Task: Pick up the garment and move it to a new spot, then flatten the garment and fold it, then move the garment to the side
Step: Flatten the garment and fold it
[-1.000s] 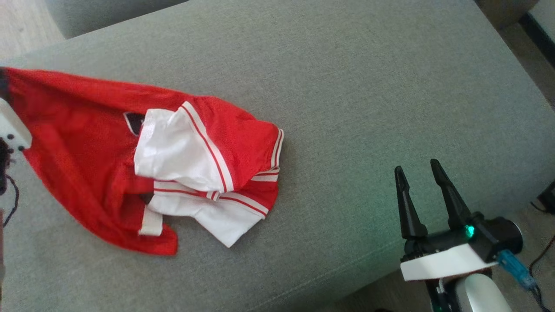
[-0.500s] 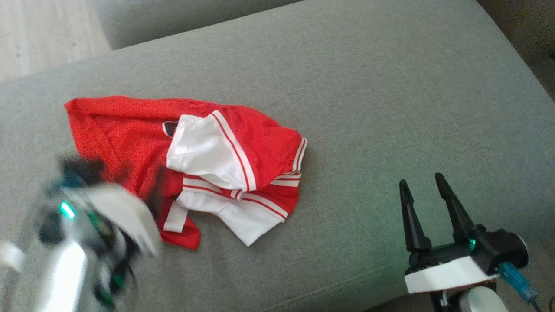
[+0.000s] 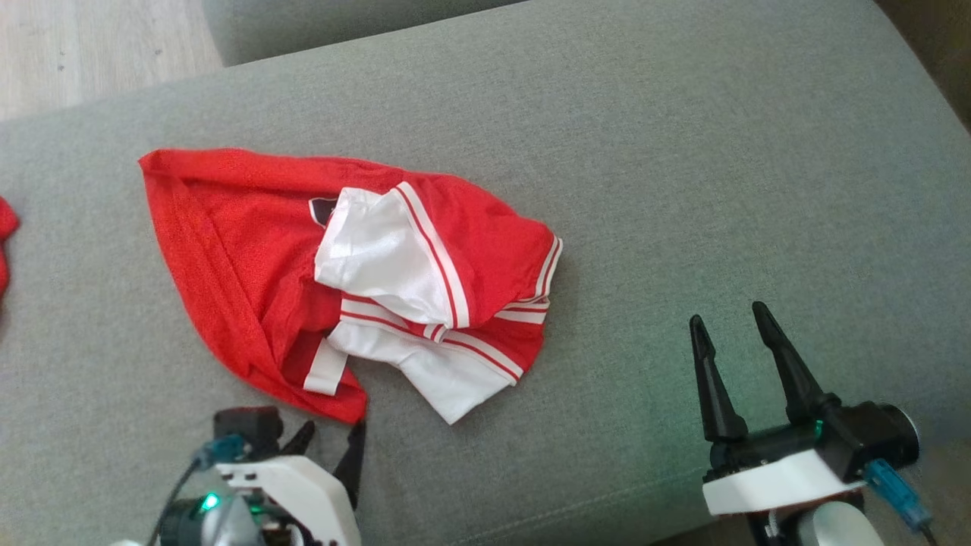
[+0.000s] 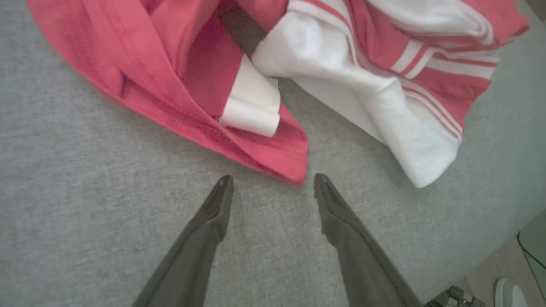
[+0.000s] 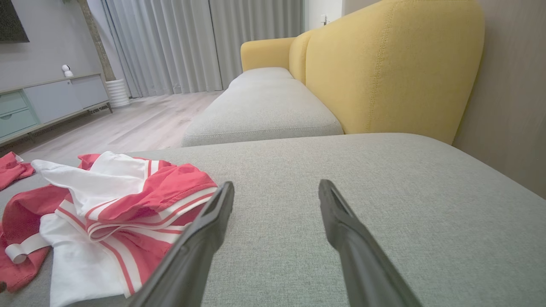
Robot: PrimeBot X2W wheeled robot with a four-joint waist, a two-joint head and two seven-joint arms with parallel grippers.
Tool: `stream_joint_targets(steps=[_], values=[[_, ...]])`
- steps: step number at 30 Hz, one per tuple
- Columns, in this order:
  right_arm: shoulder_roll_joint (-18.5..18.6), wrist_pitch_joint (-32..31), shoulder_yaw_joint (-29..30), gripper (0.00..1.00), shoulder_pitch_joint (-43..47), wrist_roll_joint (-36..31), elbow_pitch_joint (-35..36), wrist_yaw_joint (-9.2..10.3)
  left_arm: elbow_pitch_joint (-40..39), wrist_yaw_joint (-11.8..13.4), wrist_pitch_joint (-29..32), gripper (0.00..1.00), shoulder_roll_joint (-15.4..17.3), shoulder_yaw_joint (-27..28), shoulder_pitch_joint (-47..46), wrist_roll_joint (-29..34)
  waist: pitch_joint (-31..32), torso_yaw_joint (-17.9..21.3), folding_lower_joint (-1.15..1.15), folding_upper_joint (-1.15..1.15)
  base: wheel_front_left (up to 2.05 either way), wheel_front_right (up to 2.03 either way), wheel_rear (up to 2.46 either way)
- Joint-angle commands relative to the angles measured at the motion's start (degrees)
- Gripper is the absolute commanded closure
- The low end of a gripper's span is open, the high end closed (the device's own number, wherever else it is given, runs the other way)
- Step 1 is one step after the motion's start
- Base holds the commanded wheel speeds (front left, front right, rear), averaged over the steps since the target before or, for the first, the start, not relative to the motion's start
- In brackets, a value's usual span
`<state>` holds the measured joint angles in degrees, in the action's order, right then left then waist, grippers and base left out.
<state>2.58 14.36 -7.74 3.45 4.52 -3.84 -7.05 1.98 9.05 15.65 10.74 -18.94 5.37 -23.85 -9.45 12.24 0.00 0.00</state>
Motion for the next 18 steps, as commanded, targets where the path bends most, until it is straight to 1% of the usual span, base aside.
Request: stream_joint_targets(steps=[1,5,11,13,14,15,16,17,18], values=[[0.30,0.63,-1.31,0.00,-1.23,-0.43,1.60,-0.44,-1.38,-0.03,-0.83,0.00,0.07,1.01,-2.98,1.03,-0.08,0.06,0.00,0.00,0.00,0.00,0.00],[0.30,0.63,-1.66,0.00,-1.39,-0.35,1.36,-0.44,0.25,-0.11,-0.39,0.00,-0.47,-0.15,-3.80,1.27,-0.15,0.52,0.00,0.00,0.00,0.00,0.00],[0.30,0.63,-2.20,0.00,-1.50,0.18,1.15,-0.44,3.59,0.21,-0.97,0.00,-2.33,1.09,-4.50,-1.40,-0.16,1.46,0.00,0.00,0.00,0.00,0.00],[0.30,0.63,-2.20,0.00,-1.52,0.25,1.17,-0.44,3.95,0.31,-1.25,0.00,-2.39,1.31,-4.69,-1.51,-0.21,1.59,0.00,0.00,0.00,0.00,0.00],[0.30,0.63,-2.07,0.00,-1.51,0.34,1.22,-0.44,4.40,0.38,-1.76,0.41,-2.91,2.02,-4.93,-2.53,-0.32,1.73,0.00,0.00,0.00,0.00,0.00],[0.30,0.63,-2.02,0.00,-1.49,0.34,1.24,-0.44,4.53,0.31,-1.98,0.58,-3.04,2.25,-5.03,-2.92,-0.34,1.79,0.00,0.00,0.00,0.00,0.00],[0.30,0.63,-2.02,0.00,-1.49,0.34,1.24,-0.44,4.53,0.31,-1.98,0.58,-3.04,2.25,-5.03,-2.92,-0.34,1.79,0.00,0.00,0.00,0.00,0.00],[0.30,0.63,-1.92,0.00,-1.42,0.36,1.24,-0.44,4.67,0.27,-2.12,0.67,-3.07,2.39,-5.11,-3.12,-0.34,1.79,0.00,0.00,0.00,0.00,0.00],[0.30,0.63,-1.82,0.00,-1.33,0.37,1.26,-0.44,4.84,0.21,-2.17,0.88,-3.01,2.47,-5.17,-3.26,-0.33,1.75,0.00,0.00,0.00,0.00,0.00]])
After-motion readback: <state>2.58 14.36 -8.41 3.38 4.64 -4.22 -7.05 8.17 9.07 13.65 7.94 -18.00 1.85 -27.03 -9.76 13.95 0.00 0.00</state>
